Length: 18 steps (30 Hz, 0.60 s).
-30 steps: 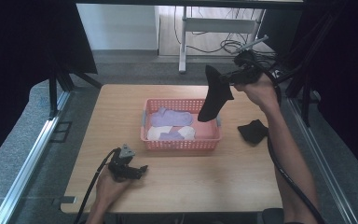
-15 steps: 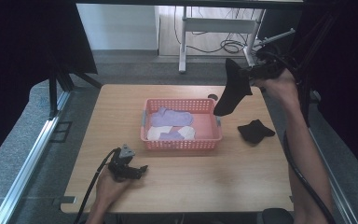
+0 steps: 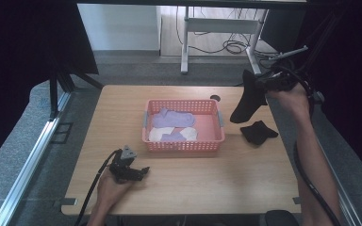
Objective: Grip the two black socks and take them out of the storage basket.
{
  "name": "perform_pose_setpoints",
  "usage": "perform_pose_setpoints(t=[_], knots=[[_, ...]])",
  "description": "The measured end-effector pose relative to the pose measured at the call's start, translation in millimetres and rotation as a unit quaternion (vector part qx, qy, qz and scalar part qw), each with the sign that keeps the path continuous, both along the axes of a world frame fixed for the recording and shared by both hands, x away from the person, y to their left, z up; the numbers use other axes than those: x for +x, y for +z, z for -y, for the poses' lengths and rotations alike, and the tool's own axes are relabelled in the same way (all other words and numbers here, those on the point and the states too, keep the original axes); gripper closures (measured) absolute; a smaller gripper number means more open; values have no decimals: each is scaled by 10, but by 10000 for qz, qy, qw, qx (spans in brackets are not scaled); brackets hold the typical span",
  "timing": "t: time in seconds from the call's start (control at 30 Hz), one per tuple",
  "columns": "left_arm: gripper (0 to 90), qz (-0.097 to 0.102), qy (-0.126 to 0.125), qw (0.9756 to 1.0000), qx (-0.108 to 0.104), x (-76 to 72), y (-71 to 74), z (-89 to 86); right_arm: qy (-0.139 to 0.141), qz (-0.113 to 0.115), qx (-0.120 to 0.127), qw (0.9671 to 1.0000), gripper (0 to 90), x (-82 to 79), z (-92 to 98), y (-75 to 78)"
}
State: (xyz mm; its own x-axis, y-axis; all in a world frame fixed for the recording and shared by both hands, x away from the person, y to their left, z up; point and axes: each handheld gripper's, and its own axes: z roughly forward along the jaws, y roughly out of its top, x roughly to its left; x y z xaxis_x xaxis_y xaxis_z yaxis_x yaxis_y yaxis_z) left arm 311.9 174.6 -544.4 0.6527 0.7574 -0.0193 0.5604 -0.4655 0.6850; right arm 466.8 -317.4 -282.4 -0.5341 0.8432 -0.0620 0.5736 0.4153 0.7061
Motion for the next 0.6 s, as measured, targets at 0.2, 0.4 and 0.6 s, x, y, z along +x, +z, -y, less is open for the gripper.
perform_pose_setpoints(t=[0.2, 0.4, 0.6], knots=[[128, -10, 0, 10000, 2, -2, 0, 0, -235, -210, -67, 9995, 831, 65, 159, -360], [128, -8, -2, 10000, 5, -2, 0, -1, -305, -412, -126, 9986, 829, 100, 239, -705], [128, -13, 6, 10000, -2, -3, 0, 0, -418, -655, -146, 9969, 828, 143, 288, -1060]])
